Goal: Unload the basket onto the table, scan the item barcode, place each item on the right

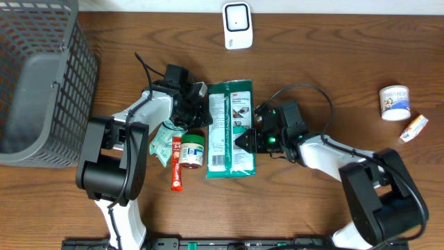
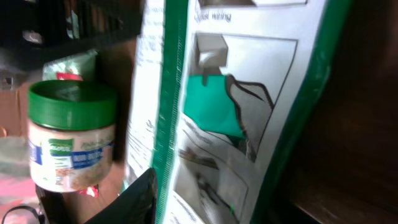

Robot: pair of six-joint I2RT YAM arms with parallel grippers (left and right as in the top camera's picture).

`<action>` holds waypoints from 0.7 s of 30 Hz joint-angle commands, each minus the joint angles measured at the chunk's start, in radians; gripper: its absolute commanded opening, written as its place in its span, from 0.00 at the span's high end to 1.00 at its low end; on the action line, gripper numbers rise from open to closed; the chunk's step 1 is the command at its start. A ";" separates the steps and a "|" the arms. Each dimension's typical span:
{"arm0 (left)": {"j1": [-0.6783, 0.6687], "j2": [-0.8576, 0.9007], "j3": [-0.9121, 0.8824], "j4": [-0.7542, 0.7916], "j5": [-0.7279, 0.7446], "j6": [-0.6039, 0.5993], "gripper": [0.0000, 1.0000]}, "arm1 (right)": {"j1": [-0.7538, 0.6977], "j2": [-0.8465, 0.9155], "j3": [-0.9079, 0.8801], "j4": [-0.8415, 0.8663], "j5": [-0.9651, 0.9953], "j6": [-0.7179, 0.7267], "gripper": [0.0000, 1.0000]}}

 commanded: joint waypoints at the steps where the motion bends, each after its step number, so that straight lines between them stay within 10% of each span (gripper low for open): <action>1: -0.005 0.043 -0.005 -0.008 -0.027 -0.001 0.80 | 0.006 0.009 -0.028 0.067 -0.114 0.011 0.62; 9: -0.005 0.043 -0.005 -0.008 -0.028 -0.001 0.80 | 0.005 0.009 -0.066 -0.015 -0.025 0.174 0.60; 21: -0.005 0.043 -0.005 -0.007 -0.028 -0.001 0.80 | 0.020 0.009 -0.250 0.533 -0.012 0.410 0.52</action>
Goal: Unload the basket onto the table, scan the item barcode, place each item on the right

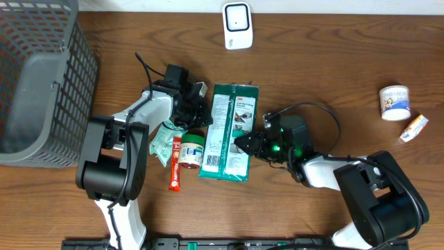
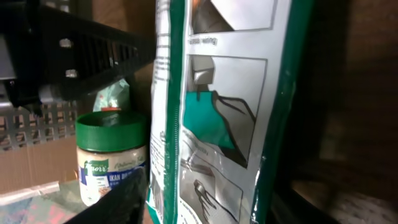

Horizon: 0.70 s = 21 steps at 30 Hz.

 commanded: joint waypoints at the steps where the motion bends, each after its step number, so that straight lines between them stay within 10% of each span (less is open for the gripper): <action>1: -0.005 0.043 -0.005 -0.007 -0.029 -0.001 0.80 | 0.026 0.014 -0.017 0.048 -0.012 0.023 0.54; 11: -0.005 0.043 -0.005 -0.003 -0.029 -0.001 0.80 | 0.108 0.014 -0.017 0.087 0.054 0.022 0.55; 17: -0.005 0.043 -0.004 -0.003 -0.029 -0.001 0.86 | 0.108 0.014 -0.017 0.124 0.059 0.001 0.99; 21: -0.001 0.020 0.013 0.008 -0.029 -0.001 0.87 | 0.108 0.004 -0.017 0.150 0.011 -0.040 0.99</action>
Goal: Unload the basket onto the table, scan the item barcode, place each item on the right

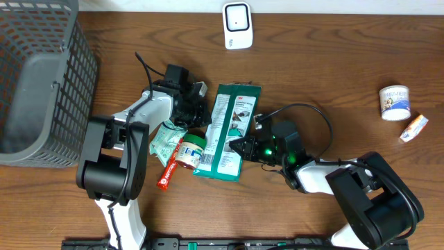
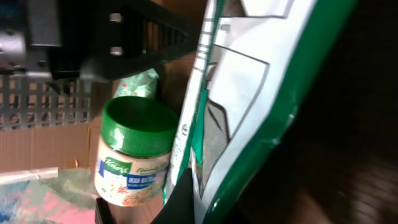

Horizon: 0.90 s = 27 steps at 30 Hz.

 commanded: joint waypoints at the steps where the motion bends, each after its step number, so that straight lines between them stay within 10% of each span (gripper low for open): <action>1: 0.002 -0.011 0.029 -0.002 -0.027 0.002 0.87 | 0.015 -0.014 -0.001 0.006 -0.037 -0.057 0.99; 7: 0.032 -0.225 0.081 -0.002 -0.074 -0.029 0.87 | -0.012 -0.147 0.003 -0.142 -0.121 -0.163 0.99; 17: 0.244 -0.752 0.082 -0.136 -0.461 -0.238 0.77 | -0.129 -0.489 0.332 -1.172 0.012 -0.650 0.99; 23: 0.371 -0.829 0.082 -0.195 -0.473 -0.234 0.19 | -0.129 -0.500 0.572 -1.455 0.100 -0.924 0.99; 27: 0.377 -0.821 0.082 -0.237 -0.473 -0.234 0.19 | -0.128 -0.500 0.581 -1.434 0.080 -1.063 0.99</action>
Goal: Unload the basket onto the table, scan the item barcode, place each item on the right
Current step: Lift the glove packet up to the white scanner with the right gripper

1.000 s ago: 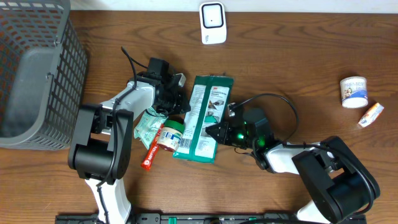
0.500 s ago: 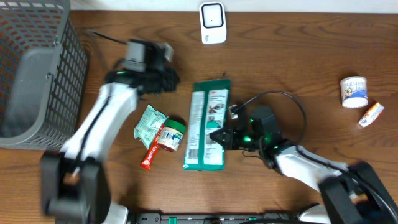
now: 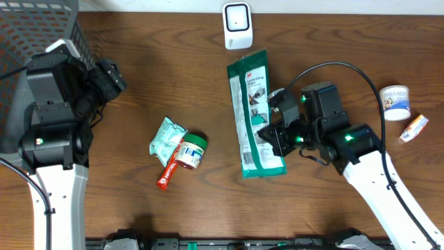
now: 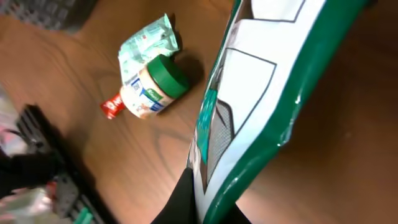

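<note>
The item is a flat green and white packet (image 3: 255, 114), printed with diagrams, held above the table and standing on edge. My right gripper (image 3: 272, 133) is shut on its long right edge. In the right wrist view the packet (image 4: 273, 87) fills the right half, pinched between my dark fingers (image 4: 180, 202) at the bottom. The white scanner (image 3: 237, 26) stands at the table's back edge, just beyond the packet's top end. My left gripper (image 3: 107, 76) is drawn back at the left by the basket; its jaws are too unclear to read.
A green-lidded jar (image 3: 189, 151), a red tube (image 3: 167, 175) and a mint sachet (image 3: 166, 134) lie left of the packet. A grey wire basket (image 3: 35, 62) fills the far left. A white tub (image 3: 395, 102) and a small orange-white pack (image 3: 415, 128) sit at the right.
The packet has come up off the table and now sits further right and nearer the scanner, still in my right gripper. My left arm has moved from the packet's upper left corner to beside the basket.
The packet lay flat beside the jar, with my right gripper at its right edge and my left gripper at its top left. It then tilted and shifted left, pushing the jar and red tube askew. Now it is held raised below the scanner.
</note>
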Robot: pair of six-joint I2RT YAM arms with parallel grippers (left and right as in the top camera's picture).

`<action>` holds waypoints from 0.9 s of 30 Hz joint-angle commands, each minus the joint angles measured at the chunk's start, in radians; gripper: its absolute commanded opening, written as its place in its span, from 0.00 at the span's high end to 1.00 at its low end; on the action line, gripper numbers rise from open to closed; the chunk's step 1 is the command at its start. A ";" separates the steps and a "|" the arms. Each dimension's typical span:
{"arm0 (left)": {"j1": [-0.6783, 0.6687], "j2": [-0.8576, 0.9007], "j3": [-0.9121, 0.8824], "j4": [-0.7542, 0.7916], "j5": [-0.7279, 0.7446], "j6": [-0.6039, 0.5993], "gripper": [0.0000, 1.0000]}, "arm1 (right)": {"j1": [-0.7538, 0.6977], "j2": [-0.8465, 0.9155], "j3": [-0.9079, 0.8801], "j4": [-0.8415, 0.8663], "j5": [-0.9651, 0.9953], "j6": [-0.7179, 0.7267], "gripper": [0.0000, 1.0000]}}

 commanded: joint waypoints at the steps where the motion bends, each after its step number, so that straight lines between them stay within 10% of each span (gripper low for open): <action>1: 0.004 0.007 0.002 -0.032 -0.013 -0.002 0.19 | -0.006 -0.008 0.015 0.003 -0.017 -0.235 0.99; 18: 0.004 0.008 0.002 -0.090 -0.013 -0.002 0.19 | 0.323 -0.013 0.249 -0.032 0.601 -0.739 0.99; 27: 0.004 0.008 0.002 -0.090 -0.013 -0.002 0.19 | 0.390 -0.009 0.272 0.140 0.692 -0.732 0.99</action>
